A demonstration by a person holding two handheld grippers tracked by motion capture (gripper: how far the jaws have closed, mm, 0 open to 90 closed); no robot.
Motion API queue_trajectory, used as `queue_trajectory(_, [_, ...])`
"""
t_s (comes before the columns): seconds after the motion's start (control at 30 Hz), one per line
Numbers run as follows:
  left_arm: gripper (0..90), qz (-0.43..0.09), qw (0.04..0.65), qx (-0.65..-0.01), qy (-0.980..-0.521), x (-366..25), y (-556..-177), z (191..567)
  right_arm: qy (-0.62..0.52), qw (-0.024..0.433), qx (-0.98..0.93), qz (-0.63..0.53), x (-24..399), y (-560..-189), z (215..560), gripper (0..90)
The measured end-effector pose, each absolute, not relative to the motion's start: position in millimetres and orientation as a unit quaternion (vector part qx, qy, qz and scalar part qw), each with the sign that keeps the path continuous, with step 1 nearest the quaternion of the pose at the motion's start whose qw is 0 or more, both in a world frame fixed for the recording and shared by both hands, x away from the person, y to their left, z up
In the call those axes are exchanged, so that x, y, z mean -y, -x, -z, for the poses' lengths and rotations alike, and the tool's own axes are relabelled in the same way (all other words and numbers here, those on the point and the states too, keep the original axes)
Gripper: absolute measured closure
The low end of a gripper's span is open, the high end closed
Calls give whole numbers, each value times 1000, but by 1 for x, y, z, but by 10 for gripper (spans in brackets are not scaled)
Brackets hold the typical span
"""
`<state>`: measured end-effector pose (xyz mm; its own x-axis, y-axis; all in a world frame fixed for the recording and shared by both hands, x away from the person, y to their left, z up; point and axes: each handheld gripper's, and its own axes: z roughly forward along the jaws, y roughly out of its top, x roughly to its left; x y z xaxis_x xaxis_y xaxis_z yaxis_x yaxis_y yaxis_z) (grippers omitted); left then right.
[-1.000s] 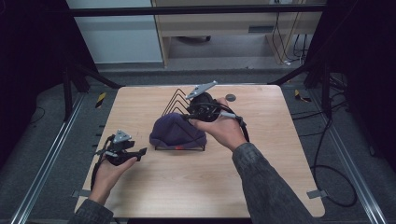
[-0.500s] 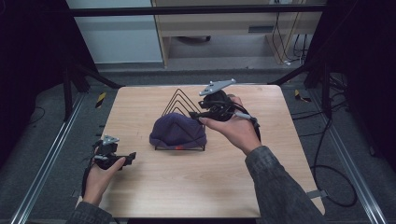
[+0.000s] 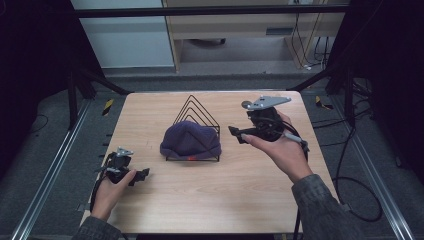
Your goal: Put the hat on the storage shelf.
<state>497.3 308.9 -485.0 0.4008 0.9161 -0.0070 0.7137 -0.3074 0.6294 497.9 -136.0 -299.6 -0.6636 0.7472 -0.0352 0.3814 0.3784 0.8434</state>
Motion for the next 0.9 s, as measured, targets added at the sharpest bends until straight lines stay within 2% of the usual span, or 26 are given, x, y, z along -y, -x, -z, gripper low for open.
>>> queue_trajectory(0.3, [46,-180,263,-514,-796,-304,-497,495,-382,203,-792,-431,174,-488,324,121])
queue_trajectory(0.5, [2,-191,278,-512,-789,-306,-495,500,-389,195,-786,-438,193,-491,344,110])
queue_trajectory(0.9, [0,-203,301,-502,-785,-306,-495,504,-428,176,-783,-416,212,-503,405,104])
